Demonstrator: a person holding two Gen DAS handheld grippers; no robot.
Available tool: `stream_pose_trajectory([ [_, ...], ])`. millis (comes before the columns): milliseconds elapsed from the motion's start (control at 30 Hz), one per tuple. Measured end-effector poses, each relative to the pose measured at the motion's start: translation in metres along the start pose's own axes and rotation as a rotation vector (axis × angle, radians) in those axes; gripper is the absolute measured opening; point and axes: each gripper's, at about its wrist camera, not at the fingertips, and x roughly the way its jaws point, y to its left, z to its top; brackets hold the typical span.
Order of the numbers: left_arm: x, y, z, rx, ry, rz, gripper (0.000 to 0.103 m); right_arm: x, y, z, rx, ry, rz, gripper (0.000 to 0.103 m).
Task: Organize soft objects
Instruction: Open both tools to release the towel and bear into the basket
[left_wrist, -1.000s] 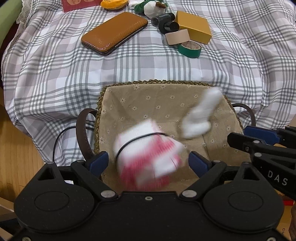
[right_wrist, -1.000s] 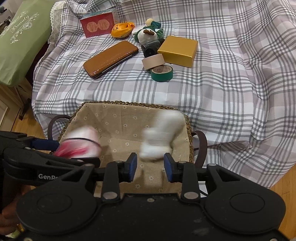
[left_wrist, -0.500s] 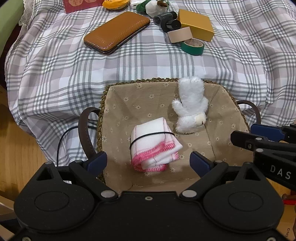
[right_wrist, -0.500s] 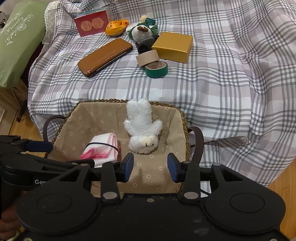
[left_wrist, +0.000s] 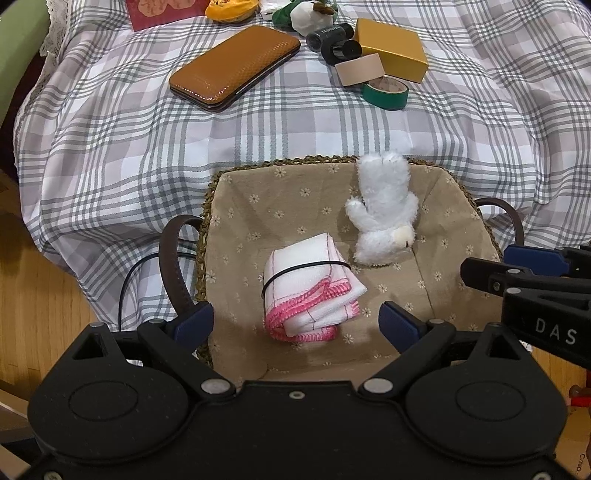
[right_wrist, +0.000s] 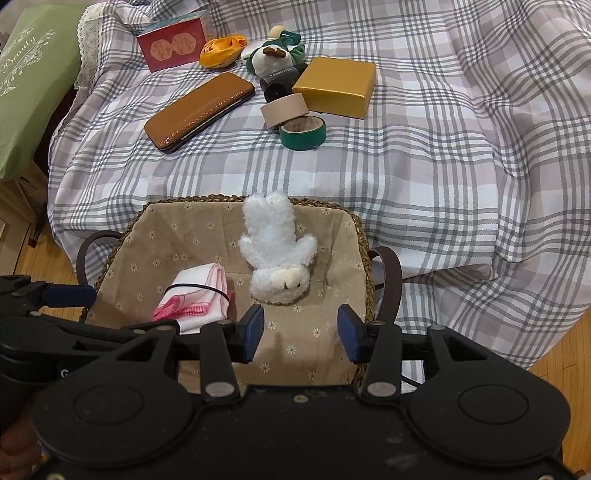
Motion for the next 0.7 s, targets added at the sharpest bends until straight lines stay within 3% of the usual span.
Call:
stream_pose_trajectory([
  [700,-0.007,-0.007,0.011,0.015,-0.038,-0.014,0.093,0.000,-0.006,0.021,0.023,-0.064,-0.012,0.051],
])
